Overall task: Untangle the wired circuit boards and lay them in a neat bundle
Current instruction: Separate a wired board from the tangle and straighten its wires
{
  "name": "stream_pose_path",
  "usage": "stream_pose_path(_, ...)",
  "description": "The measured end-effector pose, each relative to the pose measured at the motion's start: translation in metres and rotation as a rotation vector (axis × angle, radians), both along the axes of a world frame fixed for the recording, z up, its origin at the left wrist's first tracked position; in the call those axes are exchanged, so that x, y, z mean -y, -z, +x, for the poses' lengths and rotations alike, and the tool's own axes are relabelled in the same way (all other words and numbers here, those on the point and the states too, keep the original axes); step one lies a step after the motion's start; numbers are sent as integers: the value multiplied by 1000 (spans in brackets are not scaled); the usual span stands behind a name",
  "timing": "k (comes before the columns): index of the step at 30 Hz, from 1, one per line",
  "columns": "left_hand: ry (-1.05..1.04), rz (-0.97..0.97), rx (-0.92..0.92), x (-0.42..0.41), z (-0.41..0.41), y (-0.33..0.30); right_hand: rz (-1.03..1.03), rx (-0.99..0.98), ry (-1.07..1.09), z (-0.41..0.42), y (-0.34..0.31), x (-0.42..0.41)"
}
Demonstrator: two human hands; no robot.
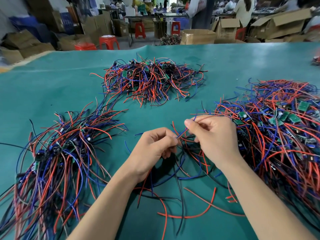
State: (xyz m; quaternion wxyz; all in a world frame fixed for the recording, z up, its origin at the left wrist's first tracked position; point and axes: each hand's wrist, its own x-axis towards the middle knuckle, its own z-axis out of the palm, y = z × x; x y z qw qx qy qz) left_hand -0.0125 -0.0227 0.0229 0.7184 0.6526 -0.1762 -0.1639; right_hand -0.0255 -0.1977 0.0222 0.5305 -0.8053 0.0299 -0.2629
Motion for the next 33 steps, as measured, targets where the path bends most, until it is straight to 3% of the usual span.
stream_pose_path(8, 3, 44, 32, 0, 0, 2, 133, 50, 203, 1, -3, 14)
stream_pose_path(14, -7, 68, 27, 0, 1, 1, 560, 70, 181, 0, -12, 25)
stream_pose_path(22, -71, -128, -136, -3, 4, 2, 968, 164, 120, -1, -27, 19)
stream_pose_path(24, -58, -176, -165, -4, 5, 3, 911, 82, 96, -2, -24, 9)
stream_pose_path(29, 14, -193, -86, -5, 5, 7, 305, -153, -230, -7, 1, -22)
stream_pose_path(33, 28, -89, -3, -5, 5, 10, 332, -145, -262, -6, 6, -20)
